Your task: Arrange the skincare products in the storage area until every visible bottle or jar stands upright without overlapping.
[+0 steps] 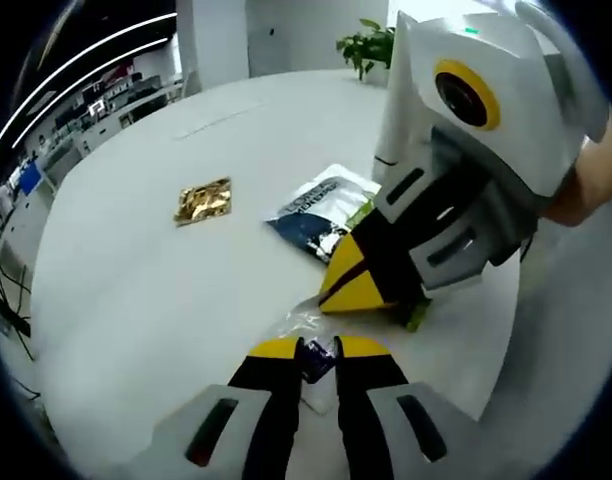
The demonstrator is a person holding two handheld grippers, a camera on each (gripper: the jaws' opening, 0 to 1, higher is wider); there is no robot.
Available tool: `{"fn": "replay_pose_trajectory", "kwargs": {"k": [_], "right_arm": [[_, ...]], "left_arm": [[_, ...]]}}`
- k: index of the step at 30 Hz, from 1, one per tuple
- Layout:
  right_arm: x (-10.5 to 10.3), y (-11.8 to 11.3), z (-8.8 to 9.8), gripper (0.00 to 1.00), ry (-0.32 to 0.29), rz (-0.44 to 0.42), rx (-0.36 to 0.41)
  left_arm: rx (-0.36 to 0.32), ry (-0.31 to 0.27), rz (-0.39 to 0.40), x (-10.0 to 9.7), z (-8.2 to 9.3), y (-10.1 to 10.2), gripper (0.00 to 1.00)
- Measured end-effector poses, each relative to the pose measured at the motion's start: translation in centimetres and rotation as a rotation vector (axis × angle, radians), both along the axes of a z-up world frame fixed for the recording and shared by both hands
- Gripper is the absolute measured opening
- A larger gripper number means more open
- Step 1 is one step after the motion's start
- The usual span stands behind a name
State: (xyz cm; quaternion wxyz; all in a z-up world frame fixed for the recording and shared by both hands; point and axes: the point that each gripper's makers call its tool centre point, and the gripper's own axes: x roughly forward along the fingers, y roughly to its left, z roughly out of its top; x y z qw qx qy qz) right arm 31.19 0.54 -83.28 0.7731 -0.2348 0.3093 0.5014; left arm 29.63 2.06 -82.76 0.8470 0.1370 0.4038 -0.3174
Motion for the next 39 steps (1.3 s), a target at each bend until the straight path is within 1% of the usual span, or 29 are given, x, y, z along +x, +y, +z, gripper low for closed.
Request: {"fn": "replay_pose_trajectory", "kwargs": {"k": [5, 7, 8, 9, 11, 12, 14, 18, 24, 29, 31, 39], "right_arm": [[0.0, 0.0, 0.1, 0.02, 0.001, 0.007, -0.002], [0.2, -0.2, 0.4, 0.05, -0.015, 0.003, 0.012], [0.3, -0.2, 0.6, 0.05, -0.027, -0.001, 0.025], [0.6, -0.2, 1.2, 0.05, -0.055, -0.003, 0.046], [0.5, -0.1, 2.3, 0.05, -0.064, -0.001, 0.082], [0.7, -0.1, 2.9, 0.06, -0.079, -0.003, 0.101], [0.7, -0.3, 3.3, 0.08, -0.091, -0.003, 0.090], [0.5, -1.1, 4.1, 0.08, -0.103, 0.002, 0.092], [-0.7, -2.6, 5.7, 0.08, -0.095, -0.009, 0.128], [-1.7, -3.8, 6.3, 0.07, -0.089, -0.013, 0.144], [-2.2, -4.3, 6.6, 0.08, -0.077, -0.023, 0.156], [-3.0, -5.5, 7.4, 0.08, -0.054, -0.062, 0.185]], "left_arm": [[0.011, -0.005, -0.001, -0.2, -0.2, -0.1, 0.11], [0.017, -0.006, -0.003, -0.1, -0.2, -0.1, 0.11], [0.018, -0.005, -0.001, -0.1, -0.2, 0.0, 0.11], [0.016, 0.000, 0.002, -0.1, -0.3, 0.0, 0.11], [0.014, -0.001, 0.005, 0.0, -0.3, 0.1, 0.11], [0.014, -0.001, 0.006, 0.0, -0.3, 0.1, 0.11], [0.013, 0.000, 0.008, 0.0, -0.3, 0.1, 0.11], [0.013, 0.005, 0.019, -0.1, -0.3, 0.1, 0.11], [0.008, 0.024, 0.068, 0.0, -0.3, 0.3, 0.12], [-0.001, 0.038, 0.100, 0.0, -0.3, 0.5, 0.15], [-0.003, 0.042, 0.107, 0.0, -0.3, 0.4, 0.15], [-0.001, 0.054, 0.159, -0.2, -0.3, 0.5, 0.15]]}}
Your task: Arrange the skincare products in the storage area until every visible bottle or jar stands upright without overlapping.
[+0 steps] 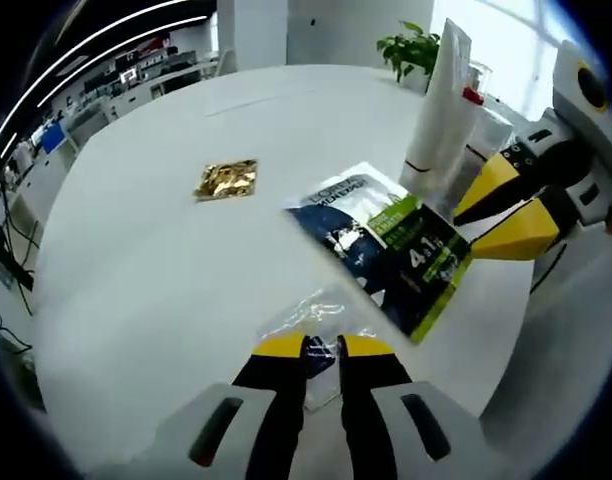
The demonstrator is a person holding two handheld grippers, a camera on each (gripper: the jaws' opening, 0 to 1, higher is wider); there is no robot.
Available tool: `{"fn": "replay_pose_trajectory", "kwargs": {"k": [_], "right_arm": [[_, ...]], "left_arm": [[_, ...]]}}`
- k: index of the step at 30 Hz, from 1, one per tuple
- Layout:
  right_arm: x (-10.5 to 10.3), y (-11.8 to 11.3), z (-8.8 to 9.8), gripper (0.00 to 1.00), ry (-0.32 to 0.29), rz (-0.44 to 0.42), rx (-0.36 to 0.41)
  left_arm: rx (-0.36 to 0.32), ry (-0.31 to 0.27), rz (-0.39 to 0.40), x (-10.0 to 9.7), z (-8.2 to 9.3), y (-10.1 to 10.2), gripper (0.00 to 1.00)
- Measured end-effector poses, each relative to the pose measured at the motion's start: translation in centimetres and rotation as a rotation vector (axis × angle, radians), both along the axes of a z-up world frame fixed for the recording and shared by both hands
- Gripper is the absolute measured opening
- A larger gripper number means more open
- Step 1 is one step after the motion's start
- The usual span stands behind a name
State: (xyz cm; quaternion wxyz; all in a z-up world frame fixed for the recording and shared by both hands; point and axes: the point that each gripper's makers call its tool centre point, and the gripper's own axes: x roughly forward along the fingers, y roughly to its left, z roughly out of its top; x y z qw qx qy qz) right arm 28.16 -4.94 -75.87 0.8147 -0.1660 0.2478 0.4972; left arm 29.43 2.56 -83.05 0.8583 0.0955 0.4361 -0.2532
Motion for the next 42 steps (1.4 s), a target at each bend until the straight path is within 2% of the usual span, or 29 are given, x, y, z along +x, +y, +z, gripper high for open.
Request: {"fn": "replay_pose_trajectory", "kwargs": {"k": [5, 8, 18, 31, 37, 42], "right_arm": [[-0.3, -0.7, 0.1, 0.09, 0.011, -0.014, 0.002], [-0.2, -1.0, 0.3, 0.09, 0.013, -0.025, 0.008], [0.0, -2.0, 0.7, 0.11, 0.007, -0.047, 0.011], [-1.0, -4.6, 2.6, 0.27, -0.013, -0.087, 0.027], [-1.4, -6.3, 3.6, 0.34, -0.025, -0.126, 0.033], [-1.6, -8.0, 4.2, 0.38, -0.030, -0.167, 0.037]], "left_arm": [[-0.005, 0.005, 0.016, 0.0, 0.1, 0.0, 0.16], [-0.022, 0.012, 0.021, 0.0, 0.2, -0.2, 0.20], [-0.015, 0.012, 0.036, -0.1, 0.6, 0.2, 0.20], [-0.026, 0.013, 0.072, -1.3, 1.6, 0.5, 0.28], [-0.034, 0.006, 0.095, -1.8, 2.2, 0.6, 0.36], [-0.040, 0.005, 0.110, -2.7, 2.7, 0.8, 0.39]]}}
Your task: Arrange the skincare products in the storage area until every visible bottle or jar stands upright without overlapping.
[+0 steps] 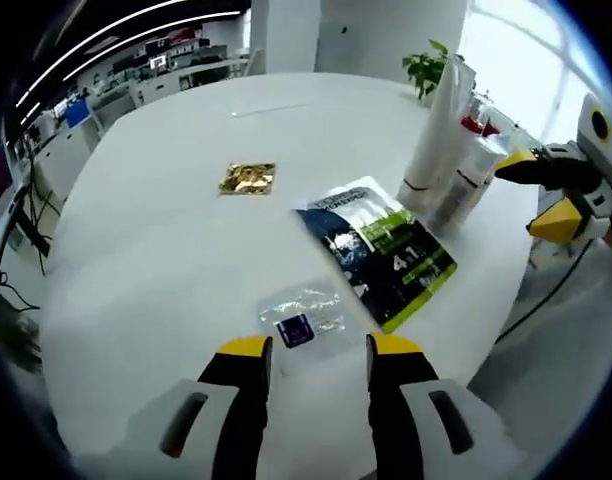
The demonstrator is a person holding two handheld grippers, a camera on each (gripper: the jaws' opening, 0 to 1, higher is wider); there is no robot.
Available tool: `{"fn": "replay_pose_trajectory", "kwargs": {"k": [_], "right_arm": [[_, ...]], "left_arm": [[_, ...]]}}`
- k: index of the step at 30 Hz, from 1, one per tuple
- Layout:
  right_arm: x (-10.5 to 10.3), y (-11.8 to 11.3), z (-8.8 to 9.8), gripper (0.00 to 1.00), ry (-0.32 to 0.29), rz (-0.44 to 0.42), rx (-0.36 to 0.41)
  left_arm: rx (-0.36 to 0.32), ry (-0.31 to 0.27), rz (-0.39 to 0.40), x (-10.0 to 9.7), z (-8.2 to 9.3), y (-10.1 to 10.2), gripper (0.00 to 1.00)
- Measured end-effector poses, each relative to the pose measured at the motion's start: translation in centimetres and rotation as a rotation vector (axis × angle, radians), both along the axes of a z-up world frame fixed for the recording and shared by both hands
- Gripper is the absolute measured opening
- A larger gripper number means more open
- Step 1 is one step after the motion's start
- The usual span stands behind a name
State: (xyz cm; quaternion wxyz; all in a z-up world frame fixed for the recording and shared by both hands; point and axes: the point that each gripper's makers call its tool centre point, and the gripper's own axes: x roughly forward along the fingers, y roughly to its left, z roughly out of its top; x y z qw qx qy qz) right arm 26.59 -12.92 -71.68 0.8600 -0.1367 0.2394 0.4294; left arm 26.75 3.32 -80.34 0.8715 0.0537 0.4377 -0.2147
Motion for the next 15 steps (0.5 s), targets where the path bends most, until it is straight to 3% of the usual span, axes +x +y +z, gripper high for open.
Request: {"fn": "replay_pose_trajectory", "kwargs": {"k": [10, 15], "right_arm": [[0.6, -3.9, 0.3, 0.48, 0.008, -0.112, 0.010], [0.6, -5.6, 0.7, 0.54, 0.023, -0.158, 0.024]], "left_arm": [[-0.022, -0.007, 0.033, -1.8, 0.6, 0.6, 0.45], [-0.042, -0.030, 0.031, -2.7, 1.8, 0.8, 0.56]]}}
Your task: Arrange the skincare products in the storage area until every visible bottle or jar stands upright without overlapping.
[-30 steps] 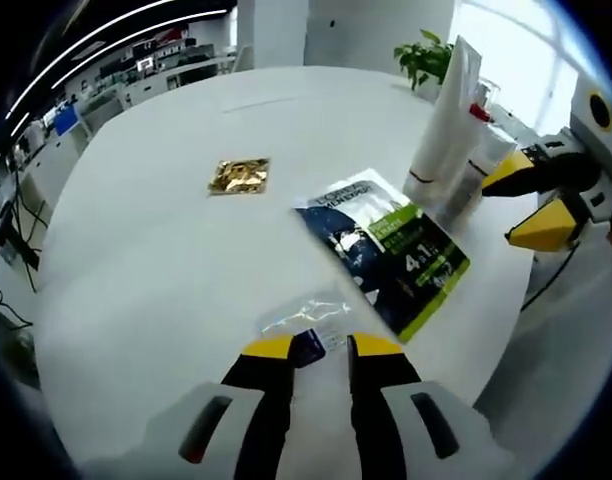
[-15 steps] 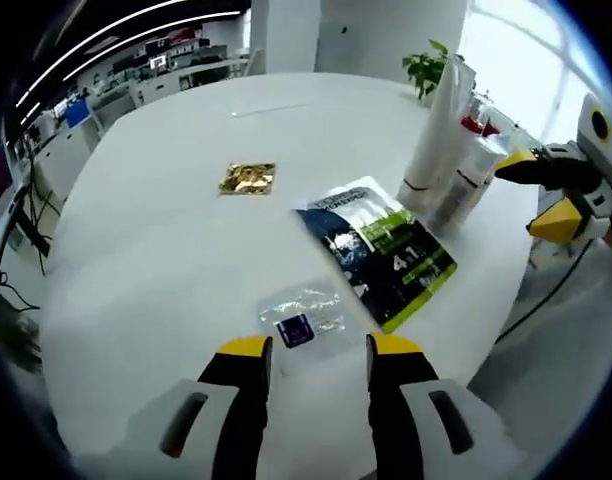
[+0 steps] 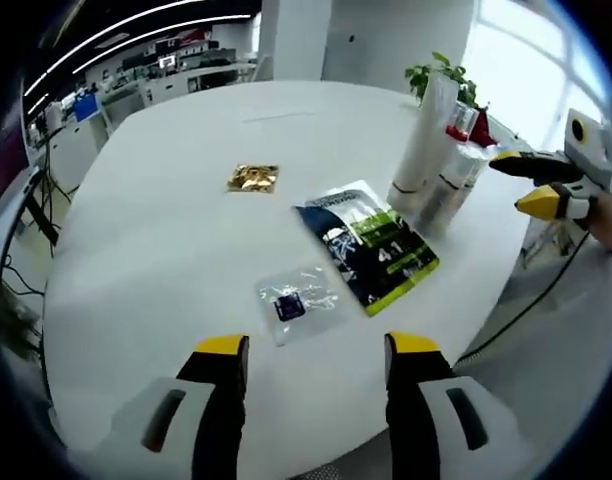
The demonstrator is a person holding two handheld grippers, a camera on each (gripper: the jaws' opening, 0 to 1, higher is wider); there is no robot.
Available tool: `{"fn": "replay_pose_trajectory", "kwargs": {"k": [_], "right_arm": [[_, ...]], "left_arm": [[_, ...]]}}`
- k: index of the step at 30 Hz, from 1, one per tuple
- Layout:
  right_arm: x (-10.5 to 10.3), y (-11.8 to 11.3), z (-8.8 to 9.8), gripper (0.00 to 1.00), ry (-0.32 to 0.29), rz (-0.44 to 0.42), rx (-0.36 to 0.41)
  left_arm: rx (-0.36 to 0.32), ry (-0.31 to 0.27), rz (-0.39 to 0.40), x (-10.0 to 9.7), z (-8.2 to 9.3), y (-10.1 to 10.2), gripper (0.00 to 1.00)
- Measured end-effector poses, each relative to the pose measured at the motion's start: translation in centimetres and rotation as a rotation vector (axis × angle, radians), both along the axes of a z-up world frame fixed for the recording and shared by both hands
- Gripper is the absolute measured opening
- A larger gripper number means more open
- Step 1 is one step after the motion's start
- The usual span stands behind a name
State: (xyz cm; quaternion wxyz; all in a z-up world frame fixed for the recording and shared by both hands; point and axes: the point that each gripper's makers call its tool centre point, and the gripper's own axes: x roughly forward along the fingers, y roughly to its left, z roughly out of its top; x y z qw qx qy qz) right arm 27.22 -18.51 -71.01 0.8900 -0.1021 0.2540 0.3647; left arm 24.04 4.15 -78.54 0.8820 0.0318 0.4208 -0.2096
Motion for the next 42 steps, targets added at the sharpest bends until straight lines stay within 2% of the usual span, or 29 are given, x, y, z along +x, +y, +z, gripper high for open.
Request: {"fn": "replay_pose_trajectory", "kwargs": {"k": [3, 7, 10, 18, 21, 24, 31, 35, 39, 42], "right_arm": [[-0.1, -0.8, 0.4, 0.59, -0.002, -0.014, 0.003], [-0.5, -1.7, 0.5, 0.63, 0.007, -0.031, 0.010], [-0.8, -2.1, 0.6, 0.67, 0.017, -0.041, 0.016], [-1.6, -2.3, 0.4, 0.75, 0.041, -0.030, 0.022], [-1.4, -2.6, 0.5, 0.78, 0.042, -0.046, 0.027], [-1.0, -3.7, 0.2, 0.86, 0.055, -0.101, 0.021], [-0.5, -4.7, -0.7, 1.00, 0.089, -0.156, -0.001], [-0.5, -5.1, -1.0, 0.99, 0.105, -0.173, -0.006], [-0.3, -5.5, -1.3, 0.99, 0.115, -0.189, -0.011], [-0.3, -5.8, -1.5, 0.99, 0.116, -0.199, -0.030]], "left_arm": [[-0.032, -0.014, 0.021, -0.4, 0.8, 0.3, 0.61], [-0.034, -0.028, 0.035, -1.4, 2.2, 0.7, 0.67], [-0.038, -0.031, 0.046, -1.9, 2.2, 1.0, 0.72], [-0.099, -0.032, 0.060, -3.0, 2.9, 1.0, 0.87], [-0.180, -0.045, 0.074, -3.0, 4.1, 0.1, 0.93], [-0.268, -0.068, 0.068, -3.1, 5.1, -0.9, 0.99], [-0.278, -0.056, 0.041, -3.1, 4.8, -0.9, 0.99], [-0.278, -0.049, 0.051, -2.7, 4.4, -0.4, 0.99], [-0.217, -0.069, 0.045, -2.4, 4.1, 0.6, 0.99], [-0.203, -0.066, 0.030, -2.0, 4.2, 0.8, 0.99]]}}
